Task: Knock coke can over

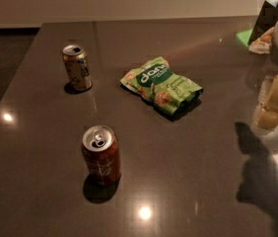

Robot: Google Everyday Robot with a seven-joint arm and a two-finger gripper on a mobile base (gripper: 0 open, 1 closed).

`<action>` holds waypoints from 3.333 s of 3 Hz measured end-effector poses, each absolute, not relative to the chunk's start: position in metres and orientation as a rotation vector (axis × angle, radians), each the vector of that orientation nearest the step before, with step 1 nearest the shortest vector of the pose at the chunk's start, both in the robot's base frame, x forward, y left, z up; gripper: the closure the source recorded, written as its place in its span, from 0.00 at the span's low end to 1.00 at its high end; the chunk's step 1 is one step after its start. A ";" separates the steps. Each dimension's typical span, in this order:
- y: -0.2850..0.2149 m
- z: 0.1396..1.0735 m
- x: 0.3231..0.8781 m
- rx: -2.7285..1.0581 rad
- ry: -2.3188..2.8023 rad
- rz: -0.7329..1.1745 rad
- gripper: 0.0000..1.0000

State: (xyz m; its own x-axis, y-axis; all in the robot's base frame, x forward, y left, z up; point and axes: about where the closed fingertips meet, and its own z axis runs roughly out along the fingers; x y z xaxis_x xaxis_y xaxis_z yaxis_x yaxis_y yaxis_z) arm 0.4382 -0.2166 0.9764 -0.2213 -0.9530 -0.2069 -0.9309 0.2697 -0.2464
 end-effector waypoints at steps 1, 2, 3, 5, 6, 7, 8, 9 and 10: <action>-0.216 0.977 0.438 -1.725 2.227 -0.103 0.00; -0.189 0.974 0.436 -1.786 2.152 -0.078 0.00; -0.147 0.963 0.428 -1.863 2.040 0.006 0.00; -0.046 0.931 0.392 -1.993 1.751 0.281 0.00; -0.020 0.923 0.380 -1.999 1.653 0.325 0.00; 0.017 0.911 0.365 -1.984 1.566 0.385 0.00; 0.045 0.899 0.363 -1.965 1.538 0.446 0.00; 0.059 0.893 0.366 -1.944 1.540 0.480 0.00; 0.071 0.893 0.366 -1.940 1.532 0.518 0.16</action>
Offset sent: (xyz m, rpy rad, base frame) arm -0.0086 0.0848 -0.0137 0.0535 -0.0190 0.2206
